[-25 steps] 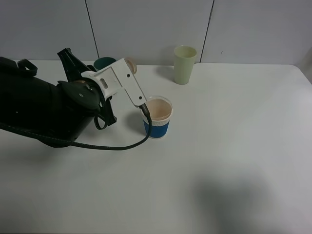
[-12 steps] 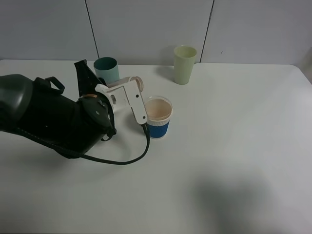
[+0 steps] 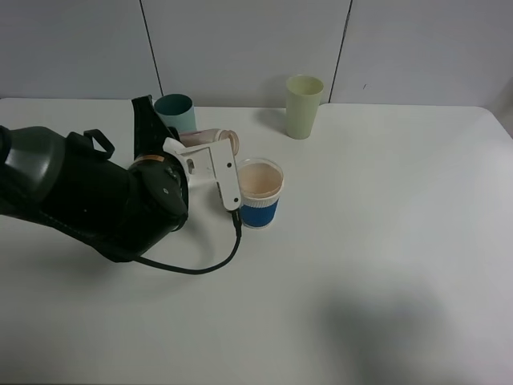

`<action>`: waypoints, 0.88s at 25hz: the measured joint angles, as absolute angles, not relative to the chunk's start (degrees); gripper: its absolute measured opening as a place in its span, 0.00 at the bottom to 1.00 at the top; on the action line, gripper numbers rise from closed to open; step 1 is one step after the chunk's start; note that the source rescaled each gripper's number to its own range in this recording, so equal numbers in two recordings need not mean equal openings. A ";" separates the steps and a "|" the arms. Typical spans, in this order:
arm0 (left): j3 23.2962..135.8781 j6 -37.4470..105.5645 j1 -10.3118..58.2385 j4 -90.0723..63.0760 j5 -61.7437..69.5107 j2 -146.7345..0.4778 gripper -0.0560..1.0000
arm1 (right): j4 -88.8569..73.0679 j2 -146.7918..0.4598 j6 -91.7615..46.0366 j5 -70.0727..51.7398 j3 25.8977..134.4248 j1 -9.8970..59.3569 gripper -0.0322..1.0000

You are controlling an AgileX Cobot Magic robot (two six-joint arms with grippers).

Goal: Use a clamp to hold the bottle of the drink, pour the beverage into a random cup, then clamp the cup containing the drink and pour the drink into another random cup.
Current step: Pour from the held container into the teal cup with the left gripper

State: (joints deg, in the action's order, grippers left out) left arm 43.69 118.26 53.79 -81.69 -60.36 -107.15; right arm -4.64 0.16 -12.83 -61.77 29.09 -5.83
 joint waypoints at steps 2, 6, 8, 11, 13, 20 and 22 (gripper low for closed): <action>44.51 118.90 53.79 -81.75 -60.76 -107.15 0.09 | -4.64 0.16 -12.83 -61.77 29.09 -5.83 0.89; 45.85 122.29 53.79 -81.38 -61.56 -107.71 0.09 | -4.64 0.16 -12.83 -61.77 29.09 -5.83 0.89; 45.90 123.67 53.79 -81.32 -61.67 -108.46 0.09 | -4.64 0.16 -12.83 -61.77 29.09 -5.83 0.89; 45.90 124.29 53.79 -81.32 -61.69 -108.77 0.09 | -4.64 0.16 -12.83 -61.77 29.09 -5.83 0.89; 45.90 124.71 53.79 -81.02 -61.89 -108.77 0.09 | -4.64 0.16 -12.83 -61.77 29.09 -5.83 0.89; 45.90 127.16 53.79 -78.78 -62.30 -108.77 0.09 | -4.64 0.16 -12.83 -61.77 29.09 -5.83 0.89; 45.90 127.99 53.79 -77.97 -62.56 -108.77 0.09 | -4.64 0.16 -12.83 -61.77 29.09 -5.83 0.89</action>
